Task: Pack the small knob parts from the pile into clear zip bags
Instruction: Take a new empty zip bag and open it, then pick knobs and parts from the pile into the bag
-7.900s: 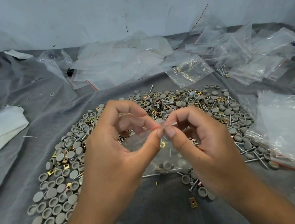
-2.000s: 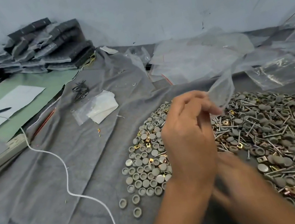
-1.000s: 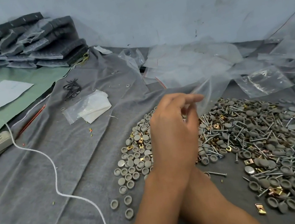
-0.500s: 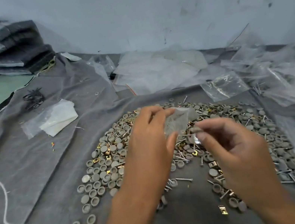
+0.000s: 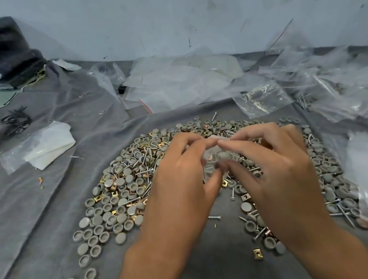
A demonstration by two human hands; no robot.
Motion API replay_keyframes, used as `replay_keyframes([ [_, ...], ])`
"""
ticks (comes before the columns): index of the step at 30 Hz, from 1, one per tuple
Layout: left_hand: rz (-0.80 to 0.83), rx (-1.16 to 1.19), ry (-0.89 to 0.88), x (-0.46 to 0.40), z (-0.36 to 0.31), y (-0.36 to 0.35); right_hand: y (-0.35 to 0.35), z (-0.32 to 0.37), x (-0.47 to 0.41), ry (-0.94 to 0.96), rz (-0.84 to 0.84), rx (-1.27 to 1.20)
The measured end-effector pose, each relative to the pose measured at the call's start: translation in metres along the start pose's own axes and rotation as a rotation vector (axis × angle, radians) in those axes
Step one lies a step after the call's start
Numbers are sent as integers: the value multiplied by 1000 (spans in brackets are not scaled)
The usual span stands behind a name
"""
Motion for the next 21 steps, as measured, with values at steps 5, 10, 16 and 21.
replay_keyframes([
  [5, -120, -44, 60, -4, 7, 28, -7, -23, 1, -175, 132, -180],
  [10, -348, -84, 97, -4, 21, 77, -88, 41, 69, 124, 927, -152],
  [16, -225, -98, 99, -4, 26, 54, -107, 71, 86, 201, 957, -165],
  [21, -203, -78, 98, -5, 28, 49, -112, 58, 86, 144, 995, -227],
])
Point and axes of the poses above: each hand's wrist, its own x-axis away from the middle knuckle, its own y-axis out of the back of the hand, z = x × y, the point moved 10 cm from there along -x, towards the middle knuckle, and after that the axes turned 14 degrees about x, right-handed, at the moved point
